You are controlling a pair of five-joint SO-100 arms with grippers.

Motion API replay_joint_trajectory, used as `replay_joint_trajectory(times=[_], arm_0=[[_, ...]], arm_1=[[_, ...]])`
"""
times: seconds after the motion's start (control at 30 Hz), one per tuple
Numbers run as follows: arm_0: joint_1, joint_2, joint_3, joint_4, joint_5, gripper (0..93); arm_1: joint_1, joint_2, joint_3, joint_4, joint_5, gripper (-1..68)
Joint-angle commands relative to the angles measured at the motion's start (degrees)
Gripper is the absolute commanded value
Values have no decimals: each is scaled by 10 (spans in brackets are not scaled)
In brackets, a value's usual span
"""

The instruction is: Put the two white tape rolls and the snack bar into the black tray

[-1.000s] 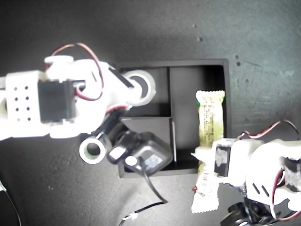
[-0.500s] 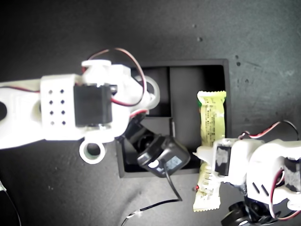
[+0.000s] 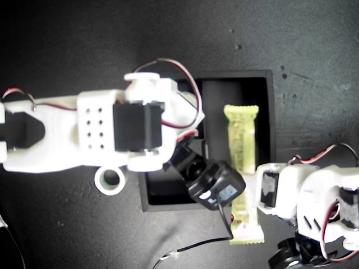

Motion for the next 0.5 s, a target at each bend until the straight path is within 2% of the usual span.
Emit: replay_joint_trajectory(times=[0.0, 0.13, 0.3, 0.37, 0.47], arm_0=[[-10, 35, 11, 11, -6, 138], [-11, 95, 62, 11, -6, 137], [4, 294, 225, 11, -22, 130], [25, 384, 303, 11, -51, 126], [79, 491, 411, 10, -123, 122]], arm_1=[[10, 8, 1, 15, -156, 198], [23, 8, -11, 51, -163, 205], [59, 11, -93, 166, -171, 186], [83, 14, -135, 216, -163, 165], [108, 100, -83, 216, -148, 156]])
